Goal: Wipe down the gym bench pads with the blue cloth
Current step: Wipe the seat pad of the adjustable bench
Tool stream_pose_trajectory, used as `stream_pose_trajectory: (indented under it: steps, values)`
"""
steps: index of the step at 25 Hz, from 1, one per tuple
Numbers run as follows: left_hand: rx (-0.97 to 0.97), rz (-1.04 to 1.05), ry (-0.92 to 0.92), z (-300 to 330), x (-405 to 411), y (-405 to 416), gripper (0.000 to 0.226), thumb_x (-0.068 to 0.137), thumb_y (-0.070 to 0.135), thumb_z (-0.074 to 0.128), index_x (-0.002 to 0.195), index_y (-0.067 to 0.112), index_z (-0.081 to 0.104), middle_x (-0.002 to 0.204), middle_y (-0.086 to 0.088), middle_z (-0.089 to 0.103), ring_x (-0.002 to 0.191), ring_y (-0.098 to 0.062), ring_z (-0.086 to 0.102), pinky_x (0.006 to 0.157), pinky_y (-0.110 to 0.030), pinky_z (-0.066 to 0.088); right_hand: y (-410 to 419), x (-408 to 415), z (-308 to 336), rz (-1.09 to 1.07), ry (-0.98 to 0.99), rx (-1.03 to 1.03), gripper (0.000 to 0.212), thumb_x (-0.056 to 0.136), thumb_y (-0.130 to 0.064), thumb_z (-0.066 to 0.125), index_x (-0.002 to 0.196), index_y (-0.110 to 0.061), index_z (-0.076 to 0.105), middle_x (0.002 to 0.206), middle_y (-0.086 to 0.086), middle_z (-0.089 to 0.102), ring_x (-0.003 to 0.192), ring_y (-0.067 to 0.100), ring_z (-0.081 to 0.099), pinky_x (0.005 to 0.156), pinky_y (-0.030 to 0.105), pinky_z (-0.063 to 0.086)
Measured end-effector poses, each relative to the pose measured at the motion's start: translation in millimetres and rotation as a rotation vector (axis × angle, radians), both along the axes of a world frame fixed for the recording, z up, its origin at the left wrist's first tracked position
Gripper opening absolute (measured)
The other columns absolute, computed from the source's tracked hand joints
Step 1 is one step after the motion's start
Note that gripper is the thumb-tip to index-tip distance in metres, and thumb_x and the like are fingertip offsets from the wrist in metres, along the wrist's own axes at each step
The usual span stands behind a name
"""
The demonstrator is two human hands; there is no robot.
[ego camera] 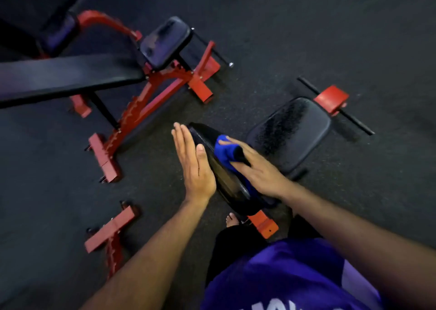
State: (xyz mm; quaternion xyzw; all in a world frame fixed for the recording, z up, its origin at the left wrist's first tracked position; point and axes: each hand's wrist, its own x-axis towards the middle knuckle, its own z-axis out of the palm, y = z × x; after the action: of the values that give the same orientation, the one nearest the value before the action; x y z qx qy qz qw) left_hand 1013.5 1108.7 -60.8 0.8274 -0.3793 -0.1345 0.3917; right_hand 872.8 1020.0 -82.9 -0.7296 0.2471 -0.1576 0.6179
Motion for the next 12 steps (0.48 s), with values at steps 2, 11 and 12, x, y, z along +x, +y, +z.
stream_pose_trajectory:
  steps: [2,11,12]
  values:
    - [-0.009,-0.018,0.004,2.2,-1.1,-0.9,0.062,0.106,0.029,0.026,0.159,0.000,0.013,0.169,-0.004,0.003,0.157,-0.012,-0.003,0.125,-0.023,-0.001,-33.9,53.8,-3.9,0.054,0.009,0.022,0.051,0.097,-0.025,0.050,0.146,-0.016,0.041,0.154,0.005,0.038,0.143,0.013,0.034,0.120,0.026,0.020]
    - [0.123,0.009,-0.023,10.8,-5.7,-4.3,0.058,0.109,0.018,0.028,0.160,0.000,0.008,0.171,-0.011,-0.001,0.157,-0.016,-0.005,0.125,-0.021,-0.003,-15.7,-27.0,-45.7,0.123,0.163,0.146,0.064,0.096,-0.048,0.044,0.151,-0.017,0.034,0.158,-0.003,0.031,0.147,0.008,0.026,0.122,0.023,0.012]
    - [0.136,0.008,-0.025,11.6,-6.5,-4.6,0.059,0.109,0.019,0.027,0.160,0.000,0.006,0.171,-0.010,-0.003,0.157,-0.015,-0.007,0.125,-0.021,-0.003,-4.0,-53.5,-40.8,0.144,0.145,0.140,0.060,0.096,-0.041,0.045,0.151,-0.023,0.031,0.160,-0.011,0.026,0.147,0.002,0.021,0.121,0.020,0.009]
